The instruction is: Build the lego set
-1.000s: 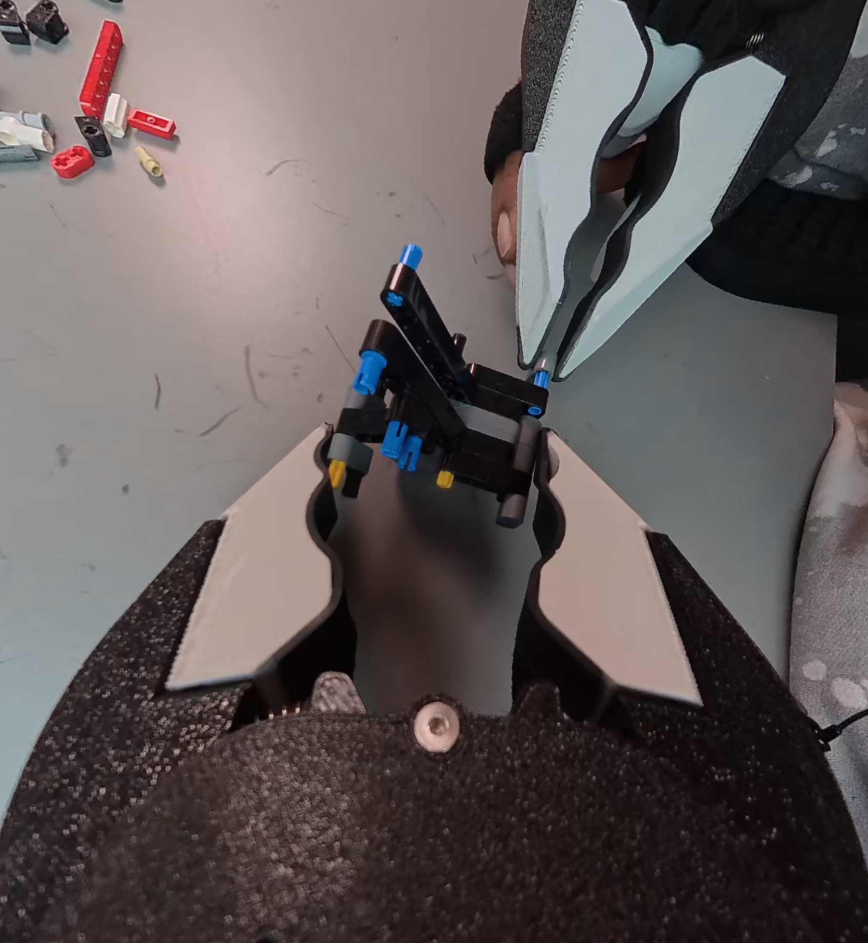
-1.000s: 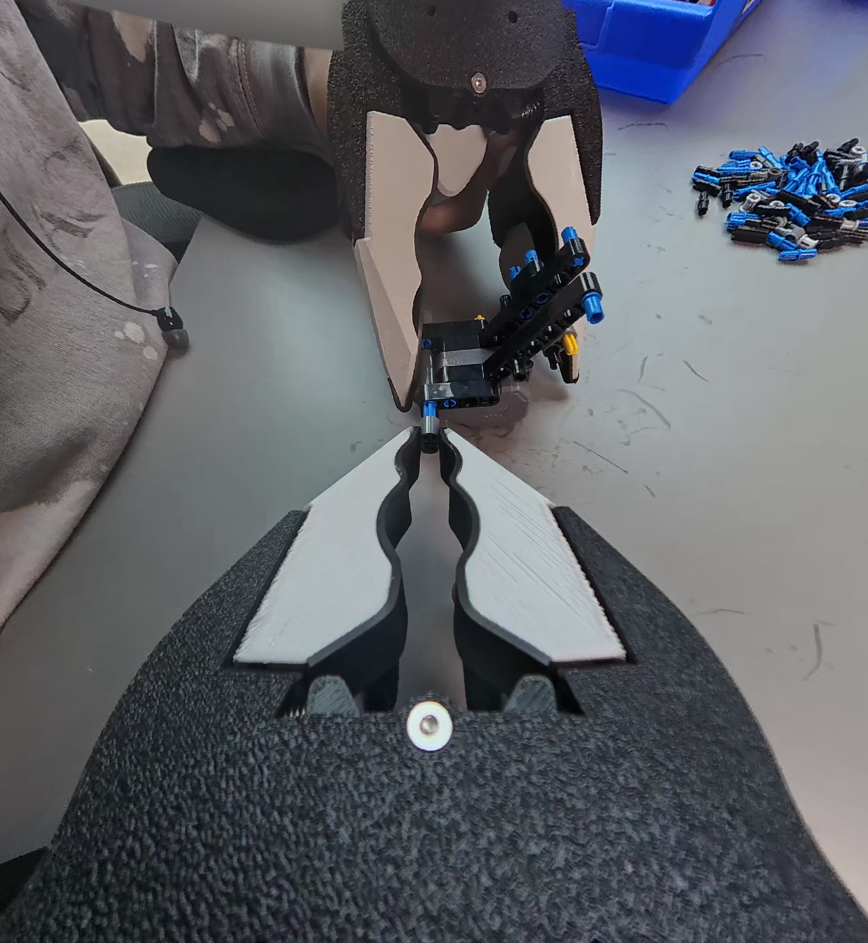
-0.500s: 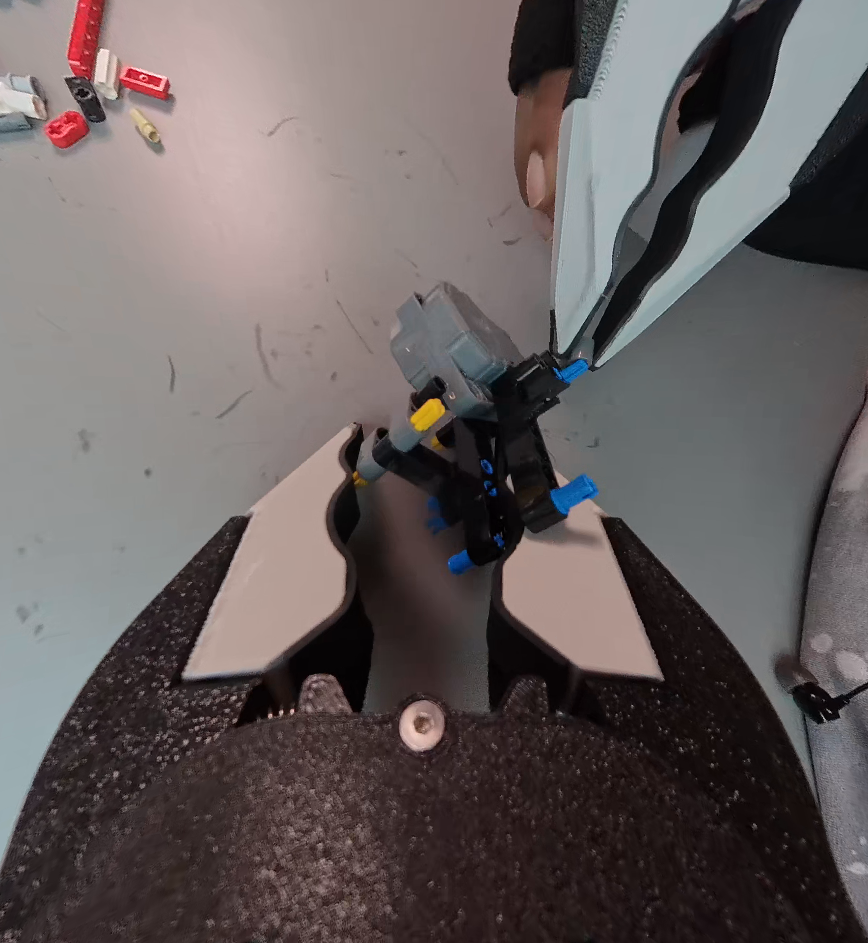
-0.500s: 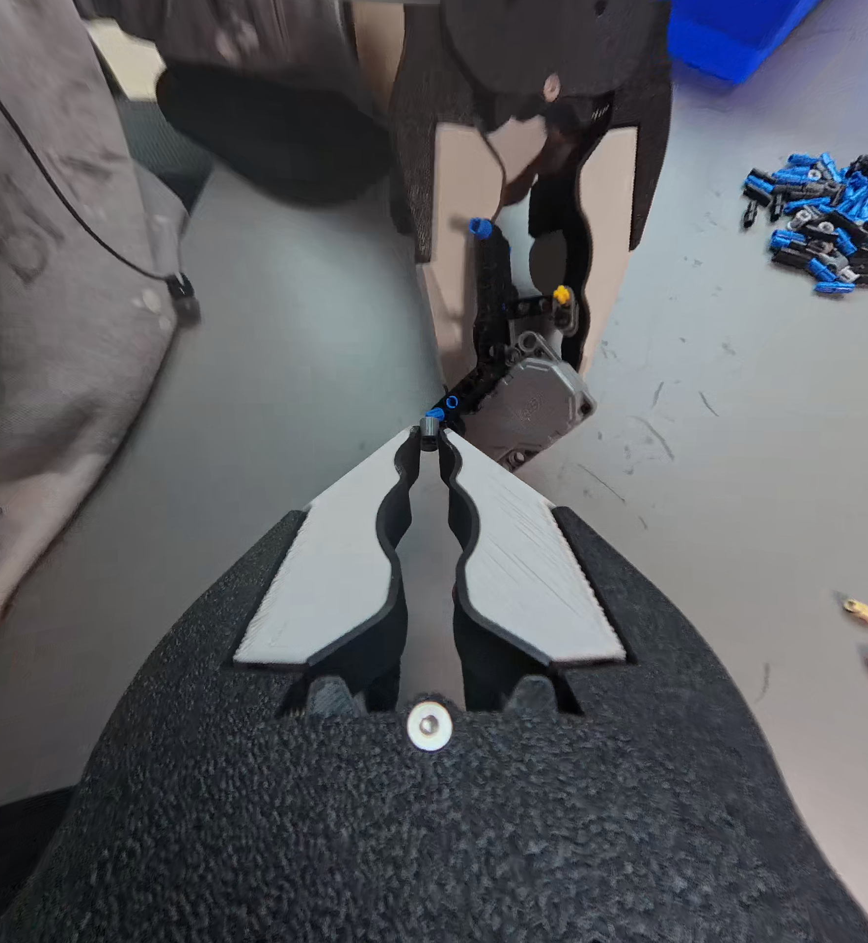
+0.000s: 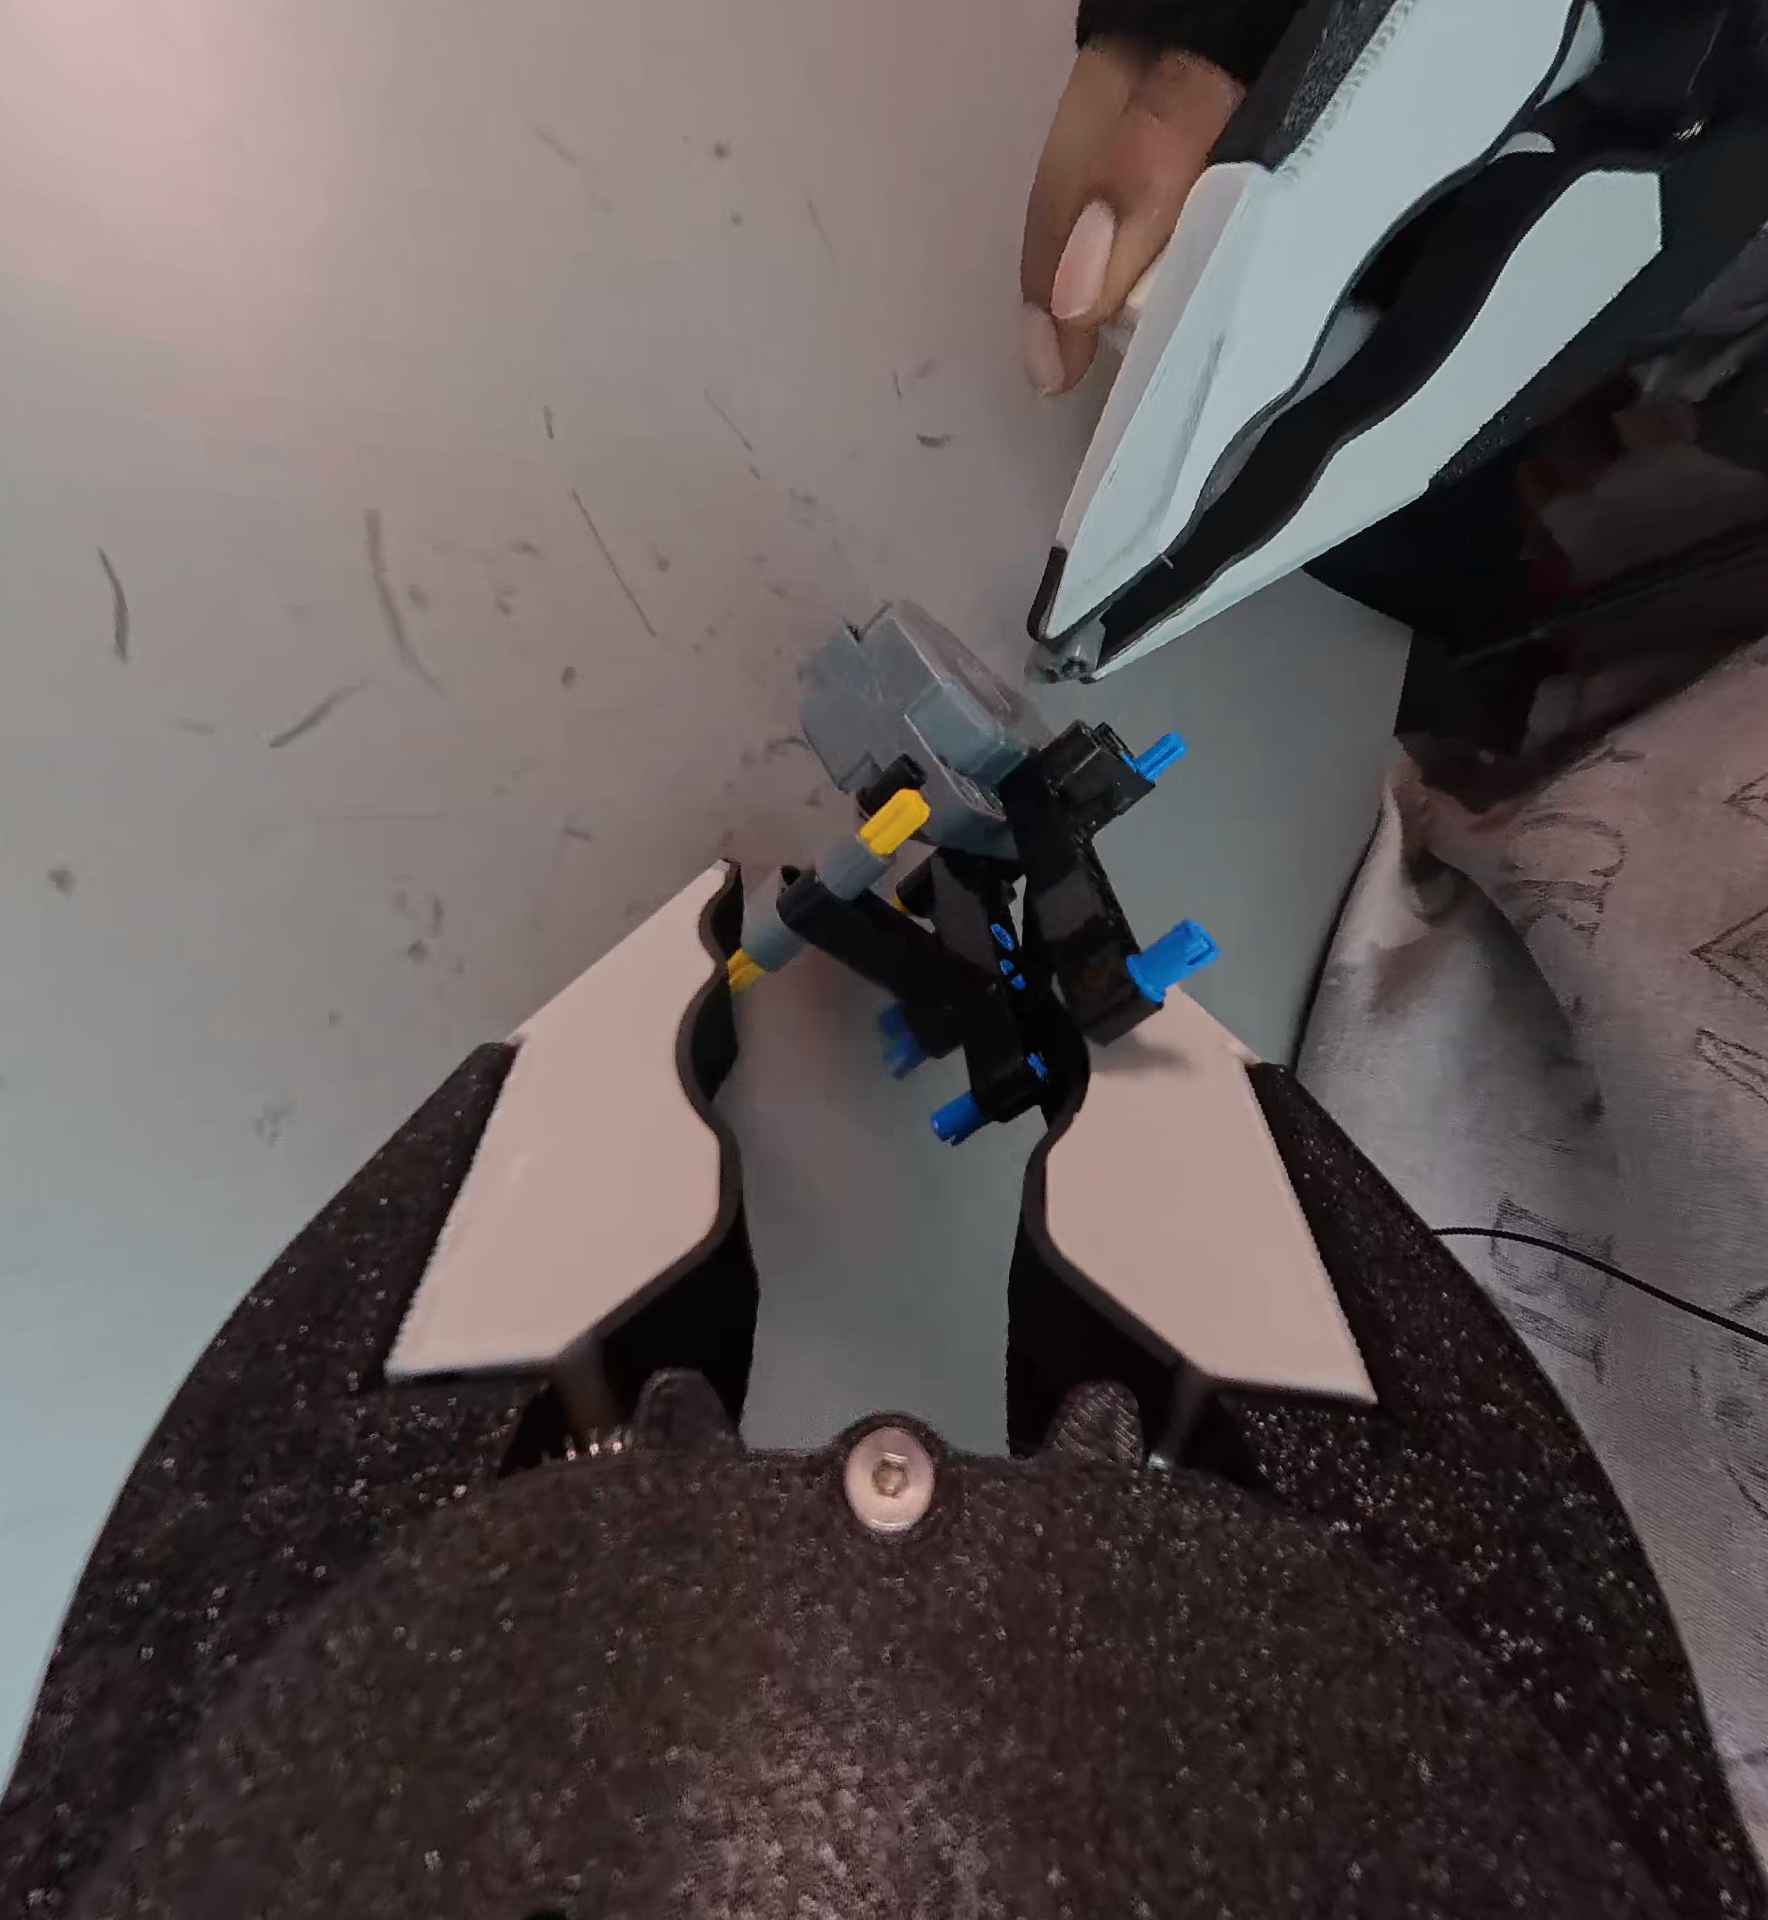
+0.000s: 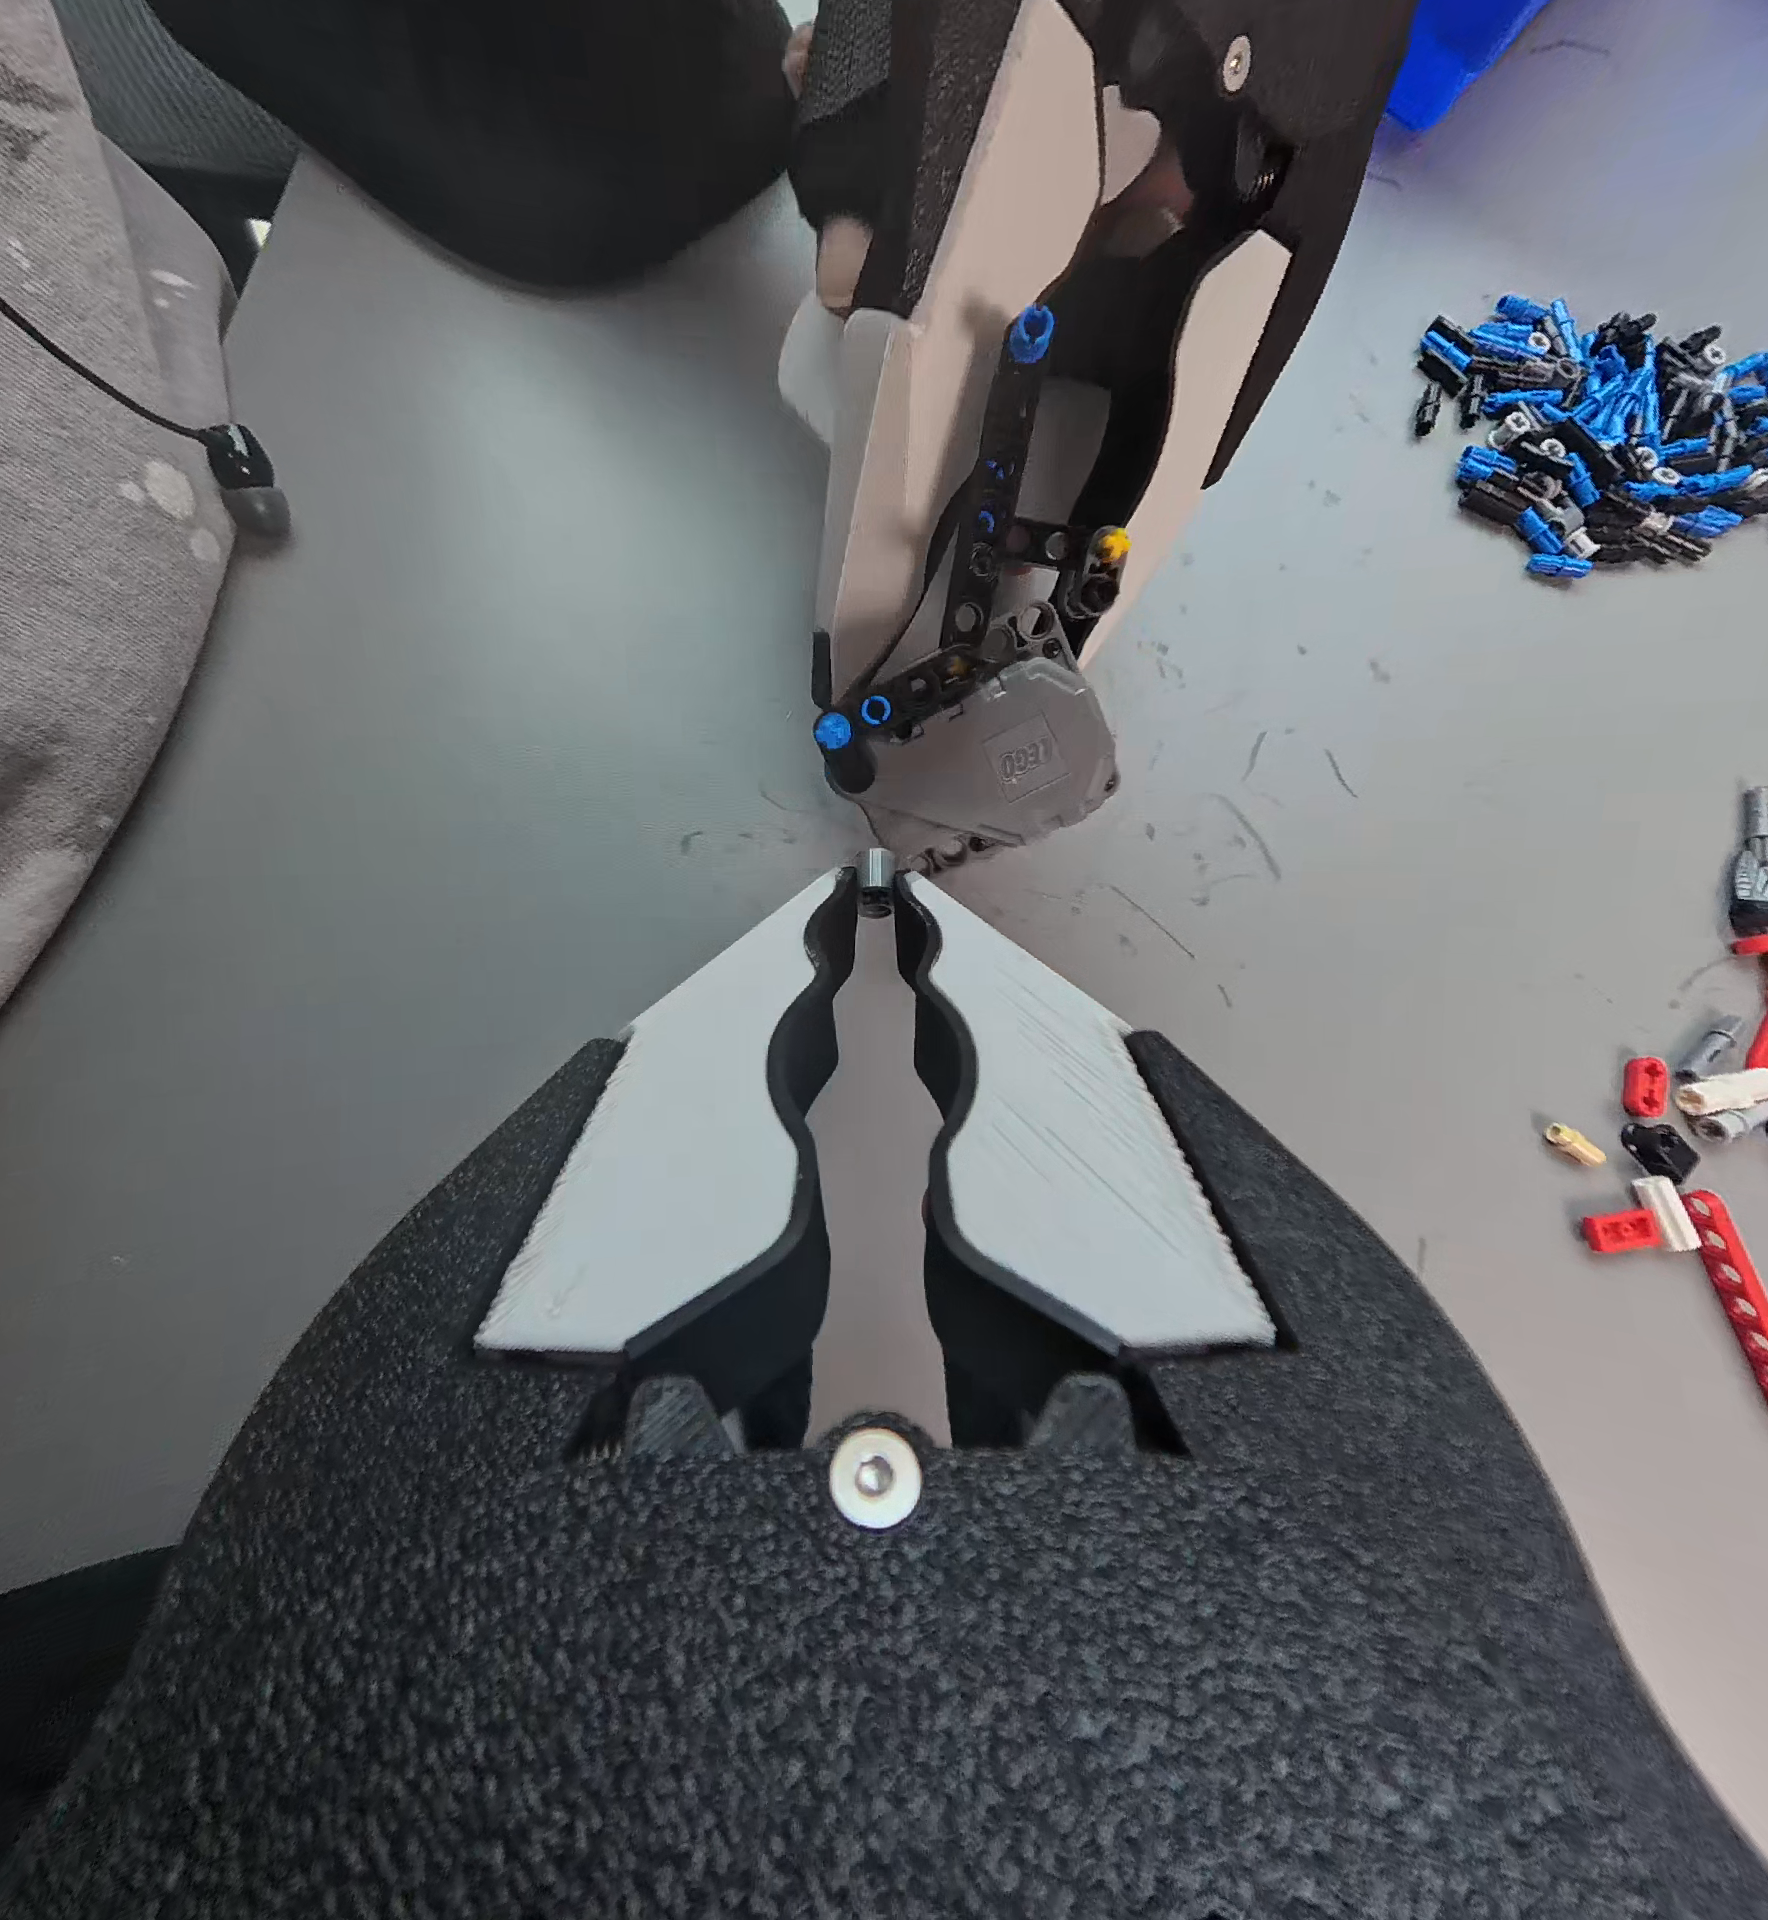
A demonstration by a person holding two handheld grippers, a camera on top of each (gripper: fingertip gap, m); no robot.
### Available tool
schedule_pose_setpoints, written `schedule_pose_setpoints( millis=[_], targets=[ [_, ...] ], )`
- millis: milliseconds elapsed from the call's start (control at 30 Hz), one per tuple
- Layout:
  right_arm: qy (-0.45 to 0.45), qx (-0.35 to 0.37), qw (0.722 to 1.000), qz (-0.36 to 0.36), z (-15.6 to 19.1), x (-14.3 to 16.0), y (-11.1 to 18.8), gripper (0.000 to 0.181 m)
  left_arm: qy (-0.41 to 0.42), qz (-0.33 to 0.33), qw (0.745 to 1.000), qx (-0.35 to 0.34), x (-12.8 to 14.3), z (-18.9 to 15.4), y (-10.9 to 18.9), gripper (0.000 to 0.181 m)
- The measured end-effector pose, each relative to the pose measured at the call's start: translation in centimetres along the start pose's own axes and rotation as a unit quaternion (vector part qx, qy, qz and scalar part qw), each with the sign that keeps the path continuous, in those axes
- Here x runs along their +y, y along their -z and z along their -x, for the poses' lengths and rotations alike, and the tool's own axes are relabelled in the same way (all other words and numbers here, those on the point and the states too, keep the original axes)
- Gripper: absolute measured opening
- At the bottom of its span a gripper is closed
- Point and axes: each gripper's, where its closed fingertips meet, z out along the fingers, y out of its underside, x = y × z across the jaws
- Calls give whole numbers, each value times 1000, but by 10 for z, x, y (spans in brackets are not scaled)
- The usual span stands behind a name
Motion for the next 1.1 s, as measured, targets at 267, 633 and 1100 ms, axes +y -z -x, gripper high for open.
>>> schedule_pose_setpoints(
  millis=[267, 633, 1100],
  targets=[
    [2, 26, 999, -18, 2, -2, 1, 7, 34, 82, 995, 40, -2, -9, 4, 61],
    [-11, 47, 998, -34, -3, 1, 5, 7, -72, -1, 997, 24, -10, -10, 6, 93],
    [-55, 76, 993, -66, -3, -6, 16, 7, -144, -53, 984, -94, -19, 5, -25, 60]
  ],
)
